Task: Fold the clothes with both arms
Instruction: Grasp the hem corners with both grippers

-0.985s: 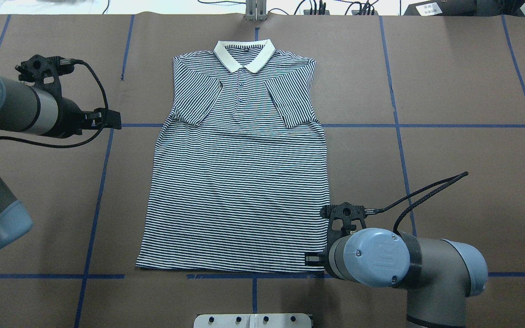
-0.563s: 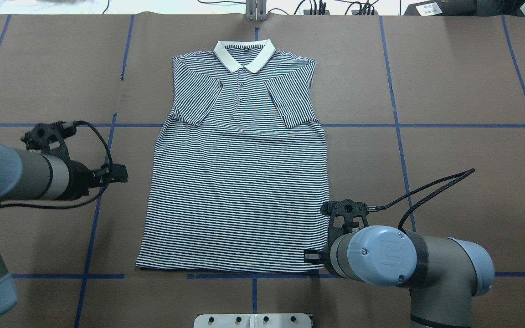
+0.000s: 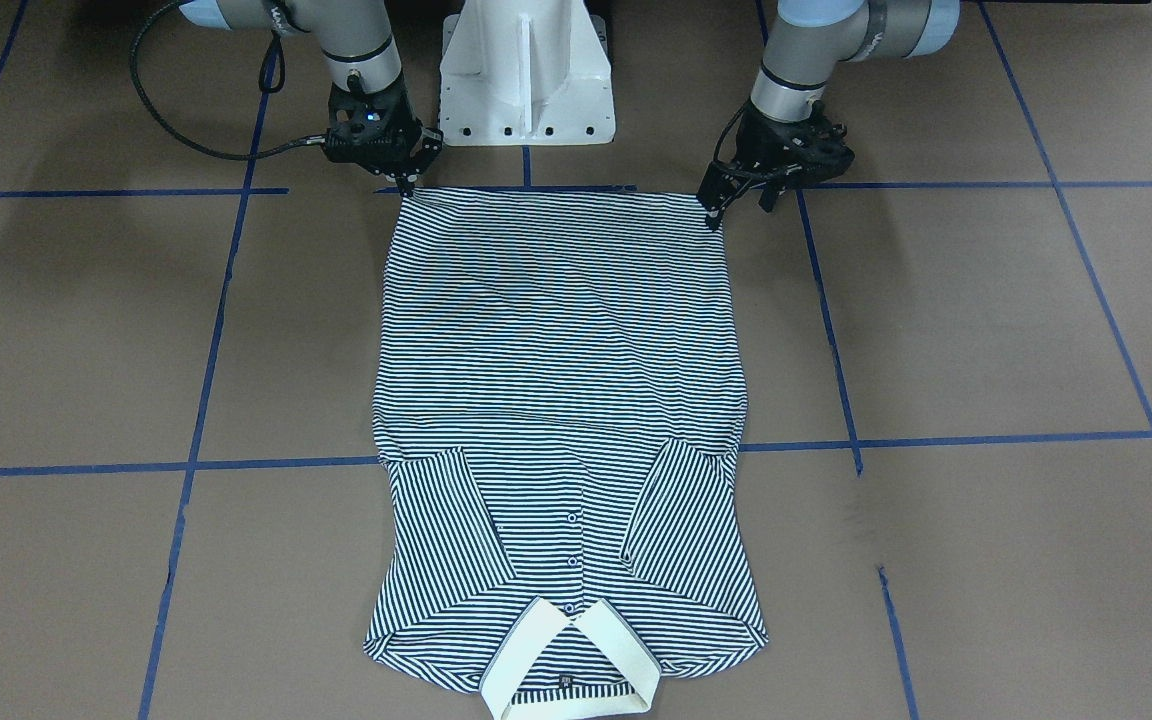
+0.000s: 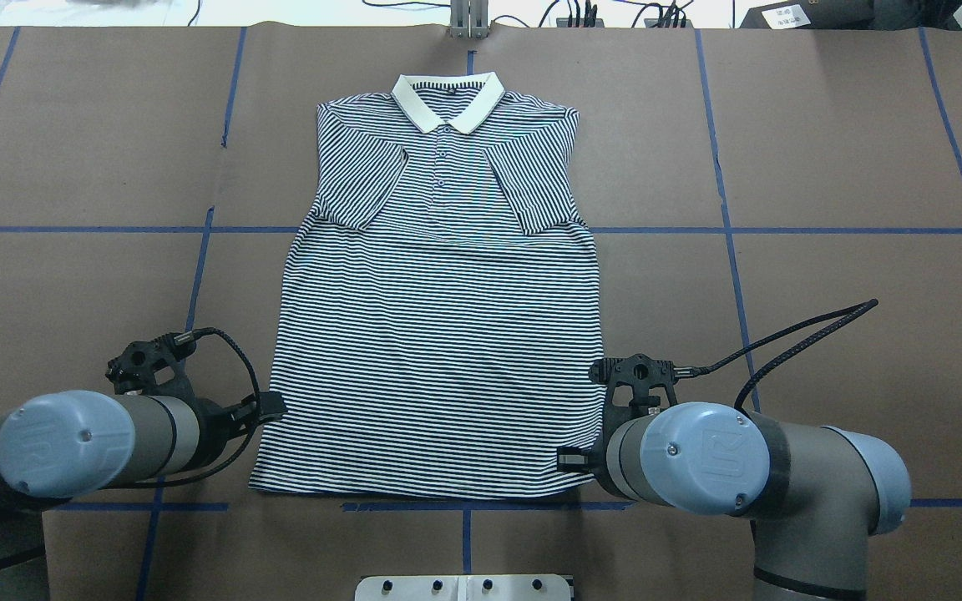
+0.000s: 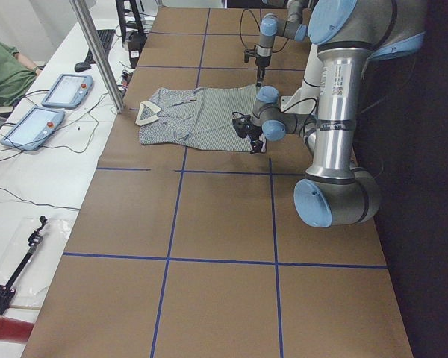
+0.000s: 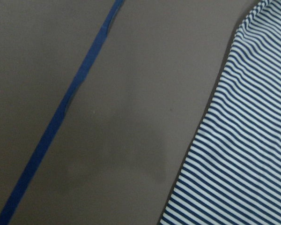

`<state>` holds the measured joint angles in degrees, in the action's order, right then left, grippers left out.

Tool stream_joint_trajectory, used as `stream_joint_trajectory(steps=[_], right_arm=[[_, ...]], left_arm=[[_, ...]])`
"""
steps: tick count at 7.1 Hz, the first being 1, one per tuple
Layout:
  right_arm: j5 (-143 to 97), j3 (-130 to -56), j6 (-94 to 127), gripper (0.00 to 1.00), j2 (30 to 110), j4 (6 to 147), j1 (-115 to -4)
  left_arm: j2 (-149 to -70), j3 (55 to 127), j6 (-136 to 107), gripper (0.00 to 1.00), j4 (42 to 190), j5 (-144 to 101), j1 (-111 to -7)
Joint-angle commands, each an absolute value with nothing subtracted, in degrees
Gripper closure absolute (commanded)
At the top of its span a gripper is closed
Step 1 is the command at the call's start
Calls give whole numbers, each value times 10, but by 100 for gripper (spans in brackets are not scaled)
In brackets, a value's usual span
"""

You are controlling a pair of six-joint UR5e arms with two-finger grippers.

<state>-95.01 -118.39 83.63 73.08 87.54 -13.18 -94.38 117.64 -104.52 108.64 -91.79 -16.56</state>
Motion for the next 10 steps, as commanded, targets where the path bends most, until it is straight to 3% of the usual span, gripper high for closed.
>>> stream_joint_trajectory(steps=[1,7,10], right_arm=[[-950,-1184,836,100,730,875,-132],[-951,-1184,838,100,729,875,-132],[-951,-1184,838,100,729,875,-132]], left_arm=[[-950,1165,-1073,2,1085,-903,-121],[-950,1162,-1072,10,1067,-903,-120],[-954,1162,-1072,30,1067,-903,-120]])
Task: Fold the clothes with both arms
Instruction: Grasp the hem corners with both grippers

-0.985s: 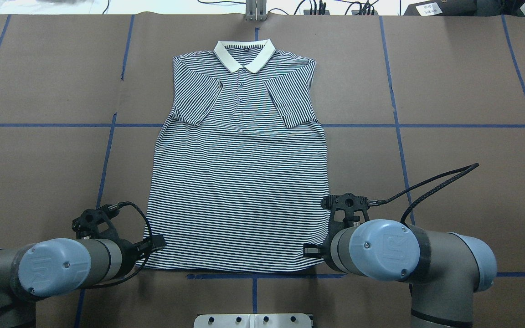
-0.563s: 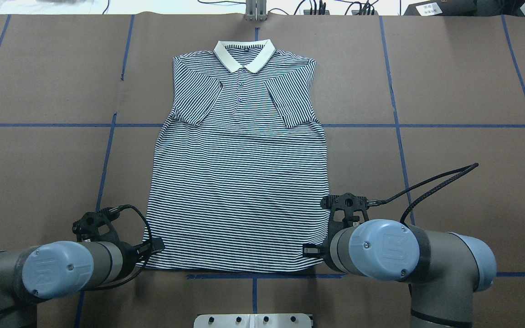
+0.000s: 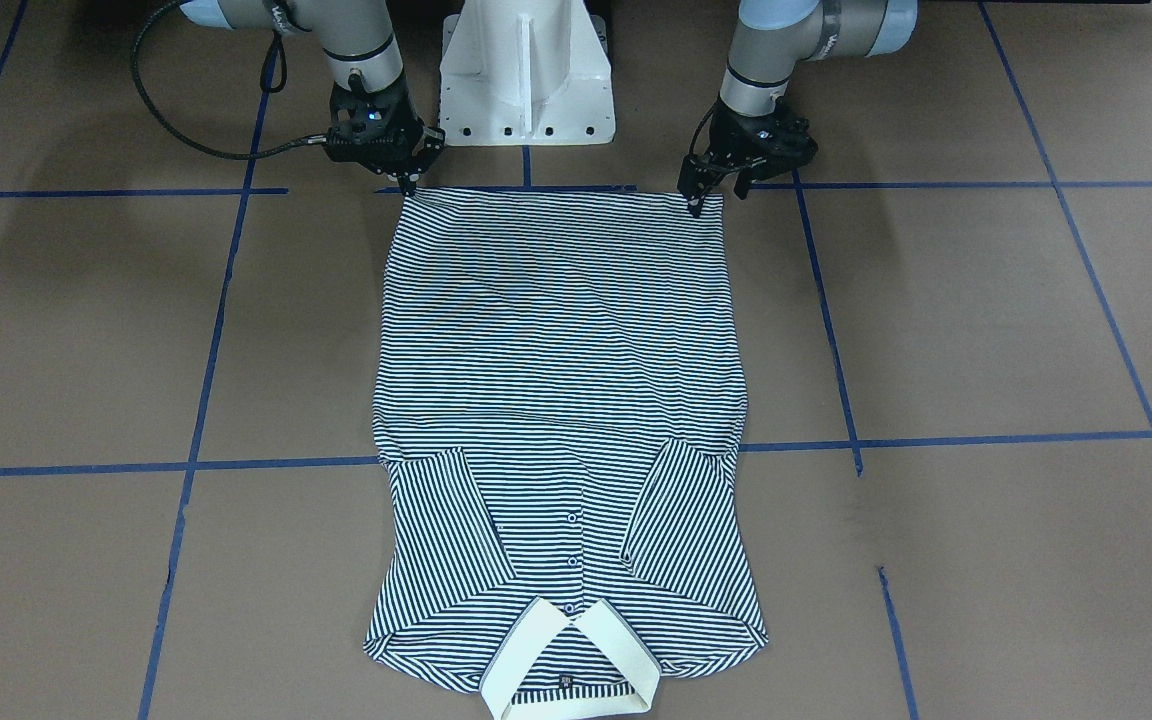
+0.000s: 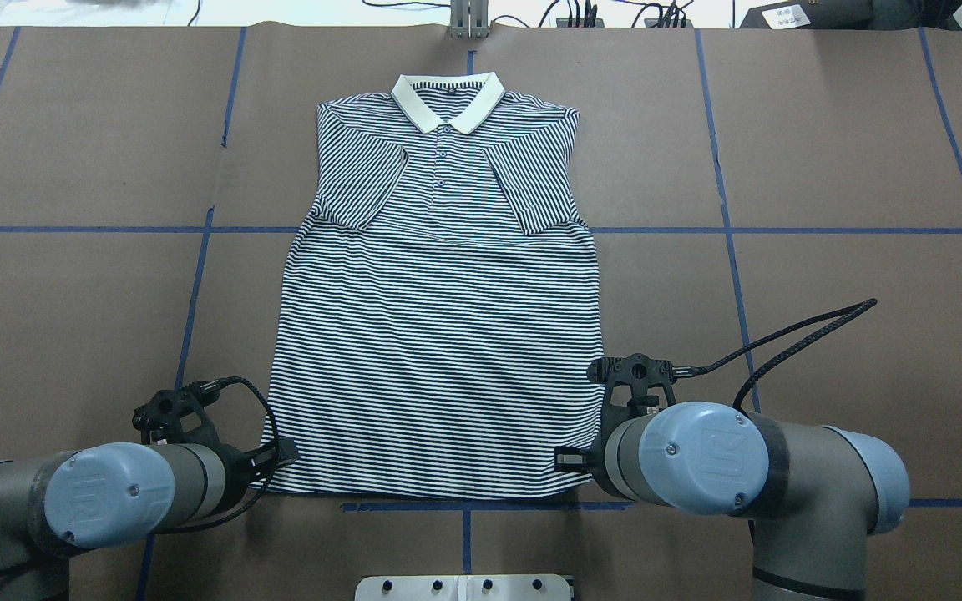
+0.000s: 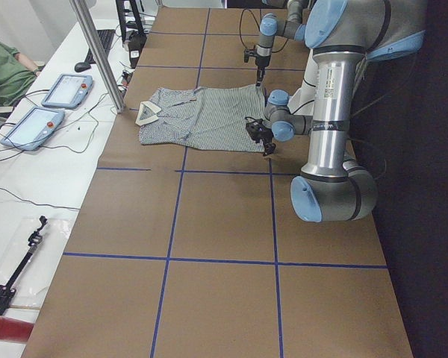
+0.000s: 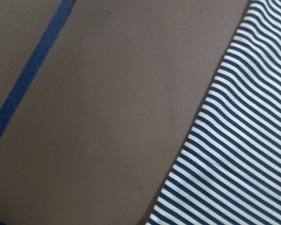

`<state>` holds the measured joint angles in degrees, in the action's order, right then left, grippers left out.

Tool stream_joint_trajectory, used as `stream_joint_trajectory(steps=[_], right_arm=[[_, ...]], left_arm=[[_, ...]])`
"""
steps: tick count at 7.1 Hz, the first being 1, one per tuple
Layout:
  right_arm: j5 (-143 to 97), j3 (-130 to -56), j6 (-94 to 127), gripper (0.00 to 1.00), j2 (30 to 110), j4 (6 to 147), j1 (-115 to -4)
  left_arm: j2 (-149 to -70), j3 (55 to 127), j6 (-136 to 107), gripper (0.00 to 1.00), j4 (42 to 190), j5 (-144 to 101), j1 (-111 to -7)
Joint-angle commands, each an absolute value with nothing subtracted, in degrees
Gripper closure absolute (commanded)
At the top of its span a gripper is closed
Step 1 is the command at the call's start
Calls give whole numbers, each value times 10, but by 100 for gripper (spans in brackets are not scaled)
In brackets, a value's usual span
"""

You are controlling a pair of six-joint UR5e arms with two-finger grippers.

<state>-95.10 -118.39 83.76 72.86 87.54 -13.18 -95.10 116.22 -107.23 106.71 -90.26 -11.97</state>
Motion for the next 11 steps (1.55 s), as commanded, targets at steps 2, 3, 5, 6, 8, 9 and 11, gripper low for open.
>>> stream_joint_trajectory(steps=[2,3,5,6,8,9,11], right_arm=[[-952,-1187,838,100,729,875,-133],[-952,-1187,837,100,729,875,-133],[-952,-1187,836,100,729,875,-133],[-952,-1186,836,100,729,875,-133],[-958,-1194,836,100,733,875,-134],[-979,-1216,833,100,743,875,-140],[-1011,-1256,832,100,770,876,-141]], left_arm=[[-970,1161,-1072,51,1050,-903,-120],[-976,1162,-1072,67,1042,-903,-120],[-975,1163,-1071,99,1042,-903,-120],[-975,1163,-1071,100,1042,-904,-120],[-974,1179,-1070,100,1042,-905,-122],[-968,1197,-1068,100,1042,-904,-122],[-976,1224,-1067,100,1011,-905,-109]])
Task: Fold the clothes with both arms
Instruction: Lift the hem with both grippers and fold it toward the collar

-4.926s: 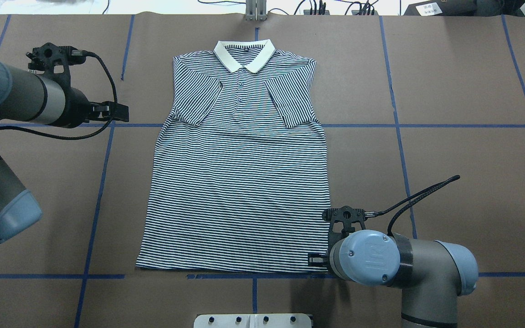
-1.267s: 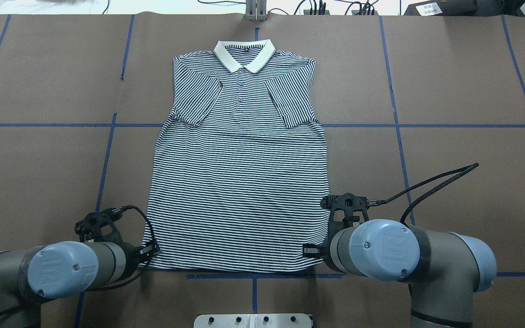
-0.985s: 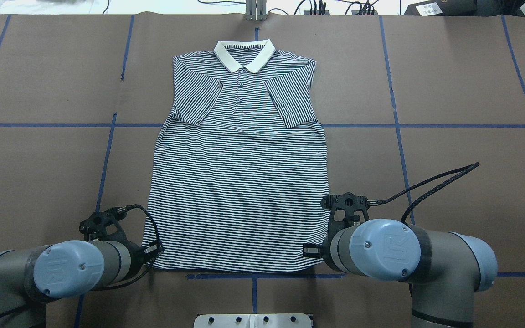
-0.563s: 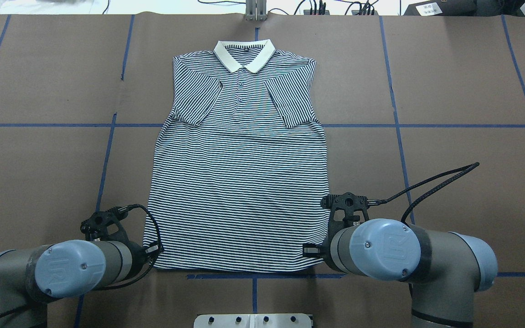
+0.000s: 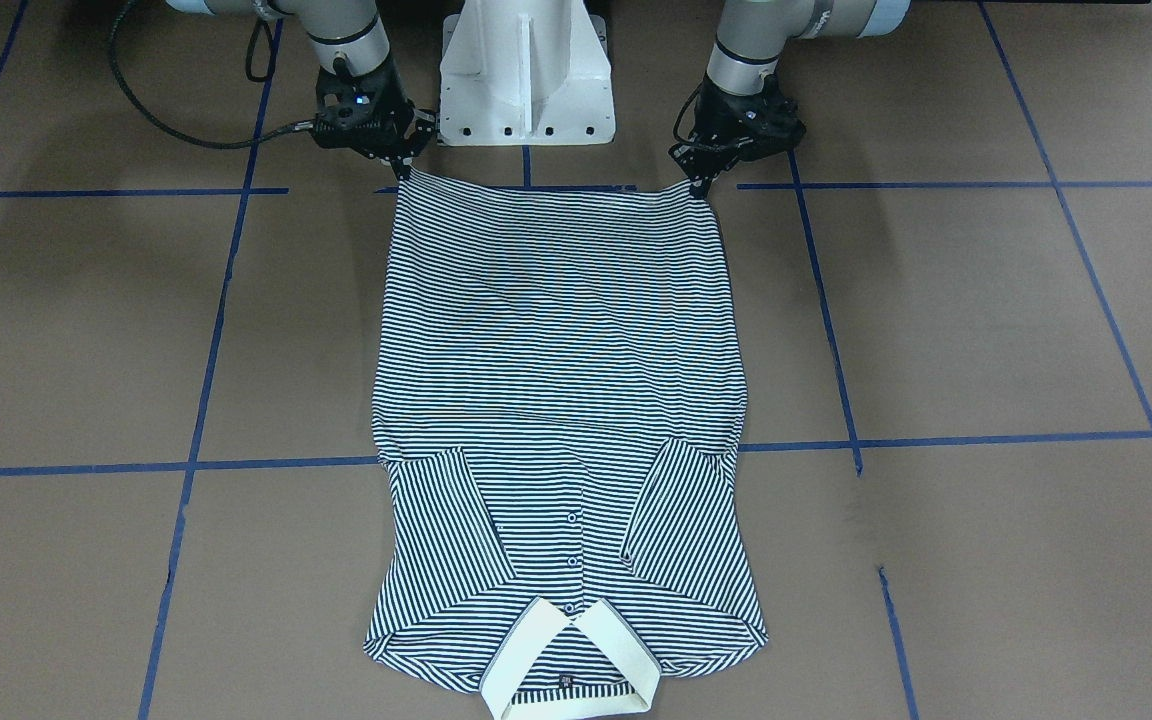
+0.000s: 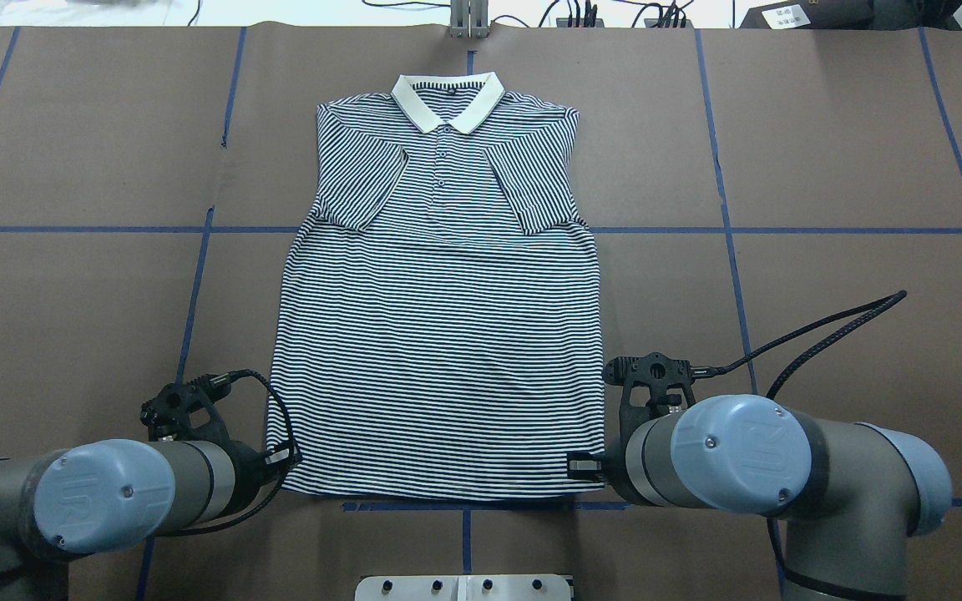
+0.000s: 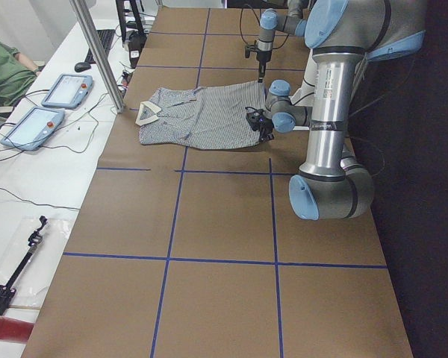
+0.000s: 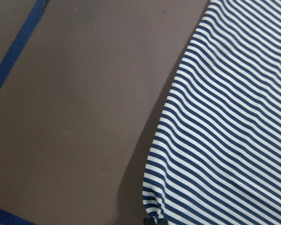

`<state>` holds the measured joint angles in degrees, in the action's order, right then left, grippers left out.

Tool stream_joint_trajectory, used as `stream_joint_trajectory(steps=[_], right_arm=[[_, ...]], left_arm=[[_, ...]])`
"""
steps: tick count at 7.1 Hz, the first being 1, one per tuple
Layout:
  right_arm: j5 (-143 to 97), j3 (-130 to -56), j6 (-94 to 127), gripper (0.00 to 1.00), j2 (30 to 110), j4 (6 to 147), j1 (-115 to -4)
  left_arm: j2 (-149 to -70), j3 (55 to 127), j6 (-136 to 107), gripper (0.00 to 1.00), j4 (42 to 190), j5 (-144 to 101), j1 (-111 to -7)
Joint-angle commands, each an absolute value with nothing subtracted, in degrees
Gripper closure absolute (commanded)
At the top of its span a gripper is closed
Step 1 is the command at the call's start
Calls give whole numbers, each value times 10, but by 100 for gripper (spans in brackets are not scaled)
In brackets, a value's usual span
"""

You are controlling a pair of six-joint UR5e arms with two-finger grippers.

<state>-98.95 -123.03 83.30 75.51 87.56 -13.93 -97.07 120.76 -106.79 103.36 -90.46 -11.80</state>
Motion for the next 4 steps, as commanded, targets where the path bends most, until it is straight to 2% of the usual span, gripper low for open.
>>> stream_joint_trajectory(steps=[1,4], right_arm=[[-1031,-1281,834,100,784,876,-141],[-1076,-1365,835,100,858,877,-141]], left_arm=[[-980,1251,-1067,100,986,-905,-97],[-981,1365,-1067,100,889,-909,-50]])
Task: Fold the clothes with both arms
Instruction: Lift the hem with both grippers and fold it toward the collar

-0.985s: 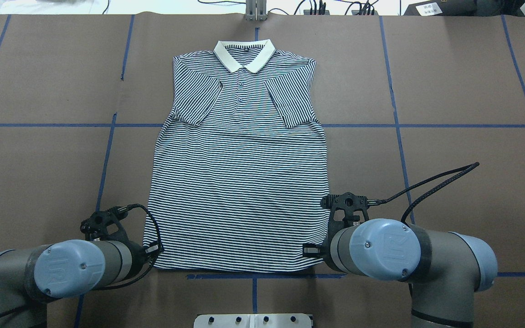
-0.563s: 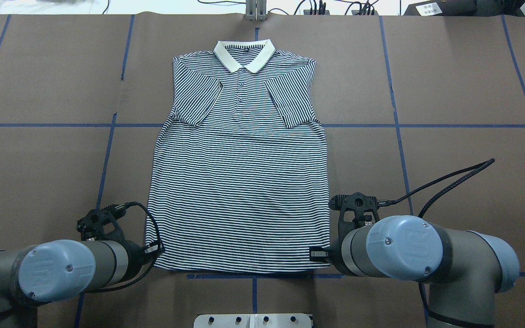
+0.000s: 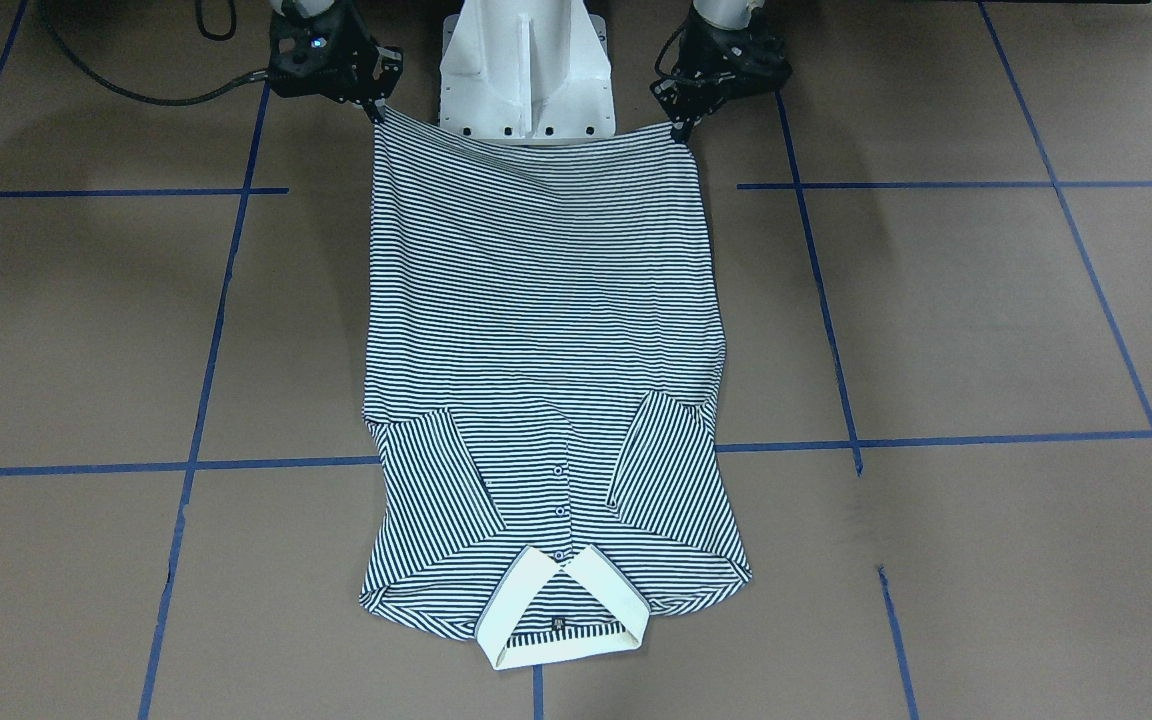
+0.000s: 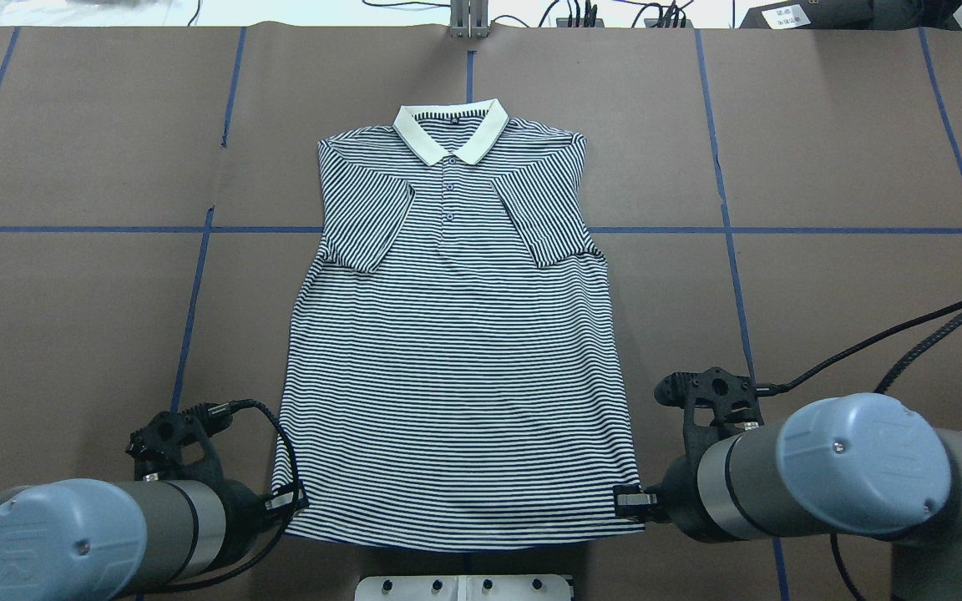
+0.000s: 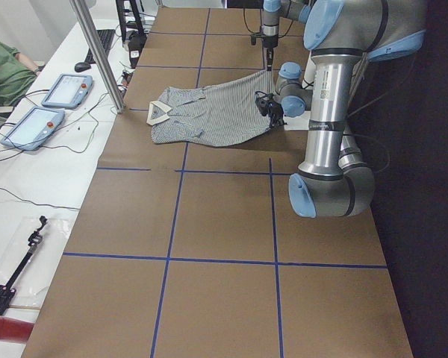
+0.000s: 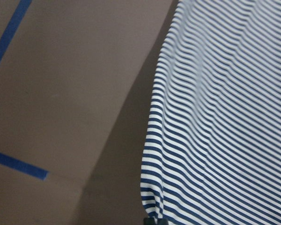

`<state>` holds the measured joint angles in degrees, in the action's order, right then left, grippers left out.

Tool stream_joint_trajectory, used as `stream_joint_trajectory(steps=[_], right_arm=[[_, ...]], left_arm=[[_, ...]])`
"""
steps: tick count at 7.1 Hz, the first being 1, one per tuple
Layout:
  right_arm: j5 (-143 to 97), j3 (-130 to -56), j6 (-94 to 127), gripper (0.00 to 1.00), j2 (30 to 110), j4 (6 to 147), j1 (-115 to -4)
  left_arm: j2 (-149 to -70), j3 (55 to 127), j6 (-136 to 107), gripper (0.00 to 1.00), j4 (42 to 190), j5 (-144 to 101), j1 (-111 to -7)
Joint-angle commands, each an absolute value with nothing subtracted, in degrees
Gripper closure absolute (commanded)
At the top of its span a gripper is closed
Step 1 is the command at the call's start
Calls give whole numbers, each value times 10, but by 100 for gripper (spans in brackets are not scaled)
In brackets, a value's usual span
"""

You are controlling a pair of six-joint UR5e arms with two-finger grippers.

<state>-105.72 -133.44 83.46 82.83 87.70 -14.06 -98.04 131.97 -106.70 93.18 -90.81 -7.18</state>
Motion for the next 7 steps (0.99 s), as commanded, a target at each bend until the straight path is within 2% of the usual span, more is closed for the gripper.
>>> stream_joint_trajectory(steps=[1,3,5,7], right_arm=[[-1077,-1368,835,100,860,877,-140],[-1071,-1321,809,100,819,876,-165],[-1076,-1248,731,100,754,875,-253],[-1077,-1187,593,100,710,877,-344]], left_arm=[[-986,1368,-1069,100,887,-909,-34],[-1007,1340,-1030,100,889,-908,-42],[-1033,1309,-930,100,890,-910,-132],[-1077,1237,-909,100,897,-909,-220]])
